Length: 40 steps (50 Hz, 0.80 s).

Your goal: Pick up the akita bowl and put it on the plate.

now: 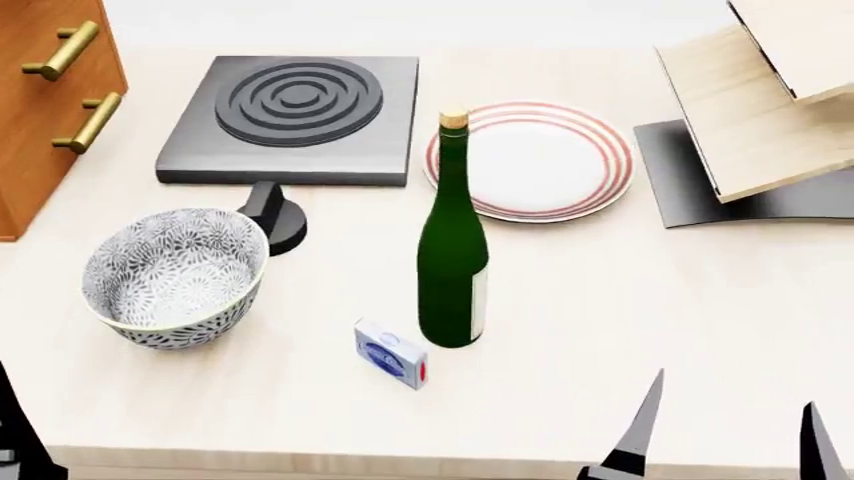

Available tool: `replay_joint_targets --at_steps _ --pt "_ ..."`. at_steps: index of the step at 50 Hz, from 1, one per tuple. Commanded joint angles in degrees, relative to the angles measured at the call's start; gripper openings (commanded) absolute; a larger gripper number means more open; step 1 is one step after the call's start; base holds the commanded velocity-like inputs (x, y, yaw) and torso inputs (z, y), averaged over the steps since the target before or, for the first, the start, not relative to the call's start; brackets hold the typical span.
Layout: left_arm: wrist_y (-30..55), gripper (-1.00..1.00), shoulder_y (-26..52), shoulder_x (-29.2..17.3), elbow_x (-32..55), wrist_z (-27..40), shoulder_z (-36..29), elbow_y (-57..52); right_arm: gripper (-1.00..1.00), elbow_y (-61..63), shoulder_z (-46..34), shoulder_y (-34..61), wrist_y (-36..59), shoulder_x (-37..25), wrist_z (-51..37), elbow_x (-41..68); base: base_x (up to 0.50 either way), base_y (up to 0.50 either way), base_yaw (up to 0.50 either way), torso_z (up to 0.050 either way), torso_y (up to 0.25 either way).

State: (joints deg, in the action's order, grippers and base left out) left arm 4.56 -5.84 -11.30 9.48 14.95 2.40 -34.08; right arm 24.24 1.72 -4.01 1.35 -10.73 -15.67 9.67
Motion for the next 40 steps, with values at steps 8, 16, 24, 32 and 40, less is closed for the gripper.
replay_joint_targets --at_steps 8,16,24,32,40 --pt "-0.9 1.0 -0.4 -0.5 0.2 0.4 -0.9 0.4 1.0 -0.8 -0.9 0.0 -0.4 -0.5 -0.2 0.6 0.0 -0.2 0.0 0.0 0.0" --pt "-0.9 1.0 -0.4 -0.8 0.4 0.8 -1.0 0.3 1.0 -0.7 -1.3 0.1 -0.4 -0.8 -0.3 0.8 0.0 -0.2 0.0 0.0 0.0" --pt "-1.4 1.0 -0.6 -1.0 0.6 0.9 -1.3 0.8 1.0 -1.5 -1.9 0.2 -0.8 -0.9 -0.4 0.7 0.0 -0.2 0.0 0.0 0.0" --pt "-1.6 1.0 -0.5 -1.3 0.8 1.1 -1.4 0.8 1.0 -1.8 -2.6 0.2 -1.1 -1.1 -0.5 0.6 0.0 -0.2 0.0 0.0 0.0" --pt "-1.7 1.0 -0.5 -1.5 1.1 1.3 -1.6 0.9 1.0 -1.7 -3.2 0.1 -1.1 -1.4 -0.5 0.5 0.0 -0.2 0.0 0.0 0.0"
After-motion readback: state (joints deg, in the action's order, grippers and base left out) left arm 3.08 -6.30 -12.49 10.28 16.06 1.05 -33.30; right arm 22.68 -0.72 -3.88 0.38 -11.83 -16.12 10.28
